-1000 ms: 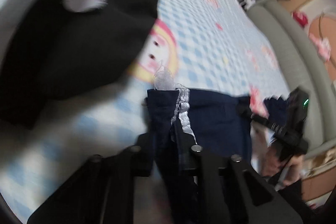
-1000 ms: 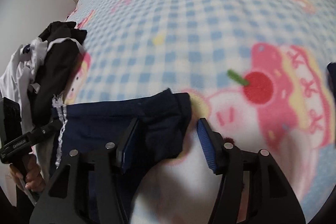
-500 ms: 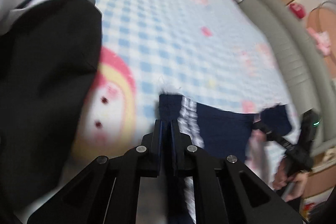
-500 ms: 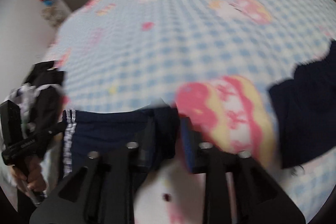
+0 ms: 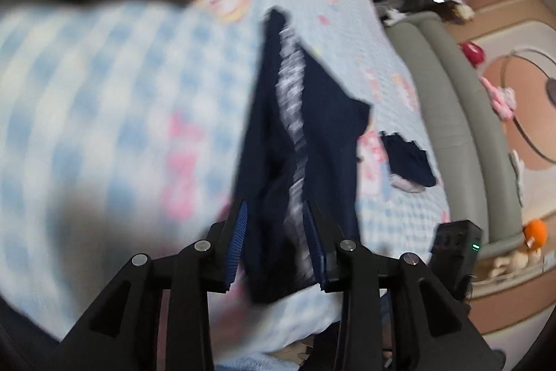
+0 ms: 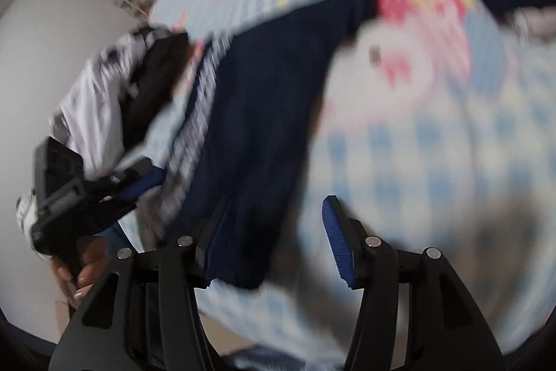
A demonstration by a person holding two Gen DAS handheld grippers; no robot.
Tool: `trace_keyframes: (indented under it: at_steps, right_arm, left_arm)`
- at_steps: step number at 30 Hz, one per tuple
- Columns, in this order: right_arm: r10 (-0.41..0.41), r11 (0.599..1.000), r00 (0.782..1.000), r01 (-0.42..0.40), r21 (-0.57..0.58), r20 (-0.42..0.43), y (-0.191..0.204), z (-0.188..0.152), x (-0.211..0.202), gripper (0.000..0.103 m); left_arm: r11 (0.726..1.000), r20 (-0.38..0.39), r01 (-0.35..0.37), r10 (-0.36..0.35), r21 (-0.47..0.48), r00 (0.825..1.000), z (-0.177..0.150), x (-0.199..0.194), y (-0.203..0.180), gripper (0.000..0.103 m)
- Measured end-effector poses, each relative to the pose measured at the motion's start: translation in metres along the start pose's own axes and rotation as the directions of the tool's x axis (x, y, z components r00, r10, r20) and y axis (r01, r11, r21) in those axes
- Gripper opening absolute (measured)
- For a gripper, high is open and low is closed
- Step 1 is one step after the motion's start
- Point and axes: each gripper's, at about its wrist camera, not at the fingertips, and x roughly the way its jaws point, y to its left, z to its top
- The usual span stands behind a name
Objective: Fold clothes
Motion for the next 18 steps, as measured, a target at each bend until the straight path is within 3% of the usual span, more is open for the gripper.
trace_keyframes:
  at_steps: [2, 7, 9, 13, 14, 15, 16, 18]
  right_arm:
    - [0.01, 1.0, 1.0, -0.01, -0.013, 0.008, 0.002, -0.01, -0.002, 0.058]
    - [-0.028, 0.998, 1.0, 0.029, -0.058, 0.005, 0.005, -0.02, 0.003, 0.062]
    - [-0.019, 0.998, 1.0, 0.02, -0.064, 0.012, 0.008, -0.023, -0.003, 0.062]
    - [0.035, 0.999, 0.999, -0.034, -0.028, 0.033, 0.002, -0.02, -0.005, 0.063]
    - [0.053, 0.998, 0.998, -0.053, -0.027, 0.028, 0.002, -0.018, 0.0, 0.06]
    - [0.074, 0.997, 0.997, -0.074, -0.035, 0.003, 0.002, -0.015, 0.009, 0.055]
    - [0.079, 0.996, 0.997, -0.08, -0.045, -0.015, 0.004, -0.015, 0.014, 0.043]
    - [0.059, 0.996, 0.998, -0.06, -0.06, -0.014, 0.007, -0.016, 0.018, 0.03]
  left_arm:
    - [0.997, 0.001, -0.075, 0.076, -0.02, 0.997, -0.008, 0.001, 0.007, 0.035]
    - [0.993, 0.067, -0.108, 0.112, -0.051, 0.991, -0.017, -0.007, 0.0, 0.039]
    - [0.997, 0.066, -0.059, 0.062, -0.044, 0.996, -0.021, -0.009, 0.001, 0.043]
    - [0.994, -0.029, 0.067, -0.069, -0.082, 0.997, -0.023, 0.012, 0.008, 0.041]
    - [0.998, -0.035, 0.028, -0.03, -0.056, 0.999, -0.022, 0.019, 0.005, 0.04]
    - [0.999, -0.033, 0.006, -0.008, -0.038, 0.999, -0.023, 0.02, 0.001, 0.033]
    - [1.0, -0.03, -0.015, 0.015, -0.02, 0.999, -0.024, 0.021, -0.003, 0.027]
    - [0.999, -0.004, -0.029, 0.029, 0.019, 1.0, -0.027, 0.012, -0.014, 0.02]
